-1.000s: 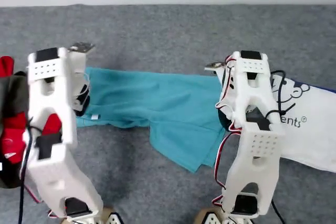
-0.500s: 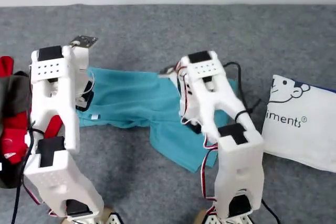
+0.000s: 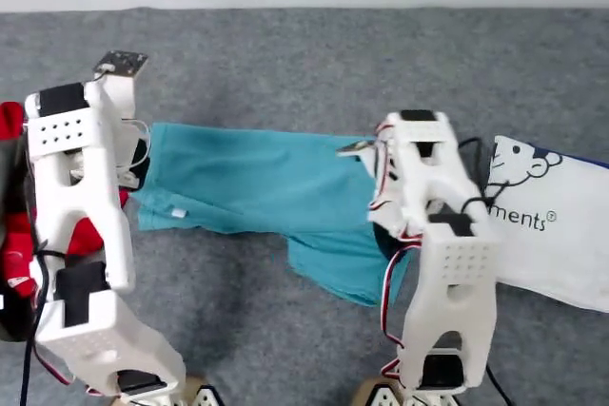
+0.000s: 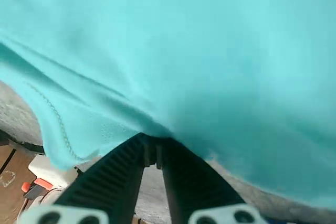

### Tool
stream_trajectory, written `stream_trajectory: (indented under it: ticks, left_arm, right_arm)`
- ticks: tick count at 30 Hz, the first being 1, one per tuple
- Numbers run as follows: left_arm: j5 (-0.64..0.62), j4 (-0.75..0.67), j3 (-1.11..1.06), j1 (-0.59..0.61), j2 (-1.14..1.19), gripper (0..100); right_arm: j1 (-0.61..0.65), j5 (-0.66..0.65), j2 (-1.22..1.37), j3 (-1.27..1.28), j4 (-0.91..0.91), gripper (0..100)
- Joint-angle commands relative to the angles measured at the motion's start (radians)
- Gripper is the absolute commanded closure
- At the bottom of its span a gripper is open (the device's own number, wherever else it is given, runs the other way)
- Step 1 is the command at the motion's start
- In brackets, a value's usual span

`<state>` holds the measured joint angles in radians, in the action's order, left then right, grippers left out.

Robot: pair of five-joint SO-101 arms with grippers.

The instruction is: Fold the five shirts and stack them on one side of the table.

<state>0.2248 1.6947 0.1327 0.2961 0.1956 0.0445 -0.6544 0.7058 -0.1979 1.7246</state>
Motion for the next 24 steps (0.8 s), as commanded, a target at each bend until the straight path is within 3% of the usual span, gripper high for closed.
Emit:
stream_trajectory:
  ticks: [1, 6, 12, 18, 24]
  left_arm:
    - [-0.005, -0.003, 0.007, -0.031, -0.060, 98]
    - [-0.005, -0.008, 0.005, -0.087, -0.057, 98]
    - [-0.009, -0.121, 0.001, -0.121, 0.000, 98]
    - [-0.005, -0.146, 0.007, -0.101, 0.255, 98]
    - [0.002, -0.034, 0.007, 0.008, 0.315, 98]
  right_arm:
    - [-0.050, -0.009, -0.018, -0.028, 0.062, 99.0]
    - [-0.008, 0.017, -0.174, -0.035, 0.070, 99.0]
    - [0.116, 0.025, -0.236, -0.032, 0.021, 99.0]
    - [0.102, 0.037, -0.107, -0.023, -0.065, 99.0]
    - [0.028, 0.043, -0.031, -0.025, -0.058, 99.0]
